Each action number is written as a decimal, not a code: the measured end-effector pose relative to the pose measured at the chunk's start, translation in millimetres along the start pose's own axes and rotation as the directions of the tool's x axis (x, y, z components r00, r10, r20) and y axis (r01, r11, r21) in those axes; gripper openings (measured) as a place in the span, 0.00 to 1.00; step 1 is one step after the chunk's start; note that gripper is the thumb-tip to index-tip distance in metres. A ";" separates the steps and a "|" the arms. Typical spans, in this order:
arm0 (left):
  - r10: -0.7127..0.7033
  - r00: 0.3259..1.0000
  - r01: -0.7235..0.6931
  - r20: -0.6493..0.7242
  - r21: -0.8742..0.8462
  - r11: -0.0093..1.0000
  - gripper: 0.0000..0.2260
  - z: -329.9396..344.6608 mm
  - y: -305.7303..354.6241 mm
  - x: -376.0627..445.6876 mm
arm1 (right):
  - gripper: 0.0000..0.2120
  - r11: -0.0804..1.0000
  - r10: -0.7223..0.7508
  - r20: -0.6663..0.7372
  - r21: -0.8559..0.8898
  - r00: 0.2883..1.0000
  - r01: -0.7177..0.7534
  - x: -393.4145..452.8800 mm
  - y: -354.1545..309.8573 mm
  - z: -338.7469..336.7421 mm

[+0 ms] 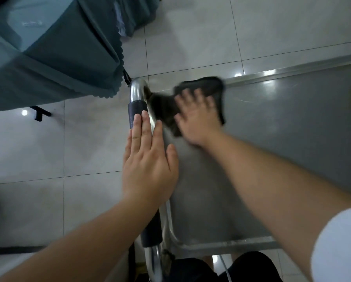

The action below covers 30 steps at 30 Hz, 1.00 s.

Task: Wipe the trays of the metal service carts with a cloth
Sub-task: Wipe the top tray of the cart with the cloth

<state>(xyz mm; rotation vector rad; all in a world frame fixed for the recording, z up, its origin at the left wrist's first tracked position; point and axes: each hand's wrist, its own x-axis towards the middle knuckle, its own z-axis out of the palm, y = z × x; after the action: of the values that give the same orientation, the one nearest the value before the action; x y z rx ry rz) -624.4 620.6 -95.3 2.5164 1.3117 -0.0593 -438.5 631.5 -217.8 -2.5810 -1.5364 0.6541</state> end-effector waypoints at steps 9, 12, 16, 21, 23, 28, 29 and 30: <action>0.028 0.999 -0.027 -0.021 0.048 0.998 0.28 2.6 1.9 -3.8 | 0.32 0.938 -0.335 0.156 -0.038 0.929 0.344 -145.7 -11.0 55.6; 0.059 0.998 -0.059 -0.003 0.069 0.996 0.28 3.3 -2.4 -5.5 | 0.30 0.945 -0.305 0.148 -0.079 0.941 0.318 -196.7 41.6 58.9; 0.136 0.991 -0.136 0.011 0.144 0.980 0.28 2.9 -2.2 -5.4 | 0.30 0.982 -0.137 0.118 -0.114 0.984 0.150 -260.3 110.7 50.8; 0.414 0.905 -0.416 0.095 0.396 0.818 0.31 6.0 -3.5 -11.3 | 0.32 0.991 0.018 0.163 -0.134 0.987 0.004 -310.6 161.9 39.2; 0.483 0.850 -0.521 0.211 0.468 0.713 0.33 9.5 2.8 -13.0 | 0.32 0.989 0.041 0.160 -0.145 0.986 -0.017 -320.9 172.8 37.7; 0.310 0.923 -0.363 0.230 0.247 0.898 0.28 29.5 71.7 -25.6 | 0.32 0.986 0.027 0.103 -0.164 0.994 -0.009 -324.1 187.7 29.3; 0.292 0.928 -0.337 0.230 0.193 0.921 0.28 35.1 87.2 -30.4 | 0.32 0.988 -0.002 0.096 -0.151 0.995 0.017 -320.3 188.0 29.4; 0.279 0.928 -0.322 0.247 0.159 0.933 0.28 40.8 101.6 -34.8 | 0.33 0.991 -0.028 0.099 -0.128 0.995 0.040 -316.5 187.7 30.2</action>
<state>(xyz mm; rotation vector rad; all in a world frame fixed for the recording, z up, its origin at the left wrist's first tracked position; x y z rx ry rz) -558.4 526.9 -103.2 2.7517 0.8578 -0.4082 -425.6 263.4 -193.4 -2.6452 -1.7025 0.7096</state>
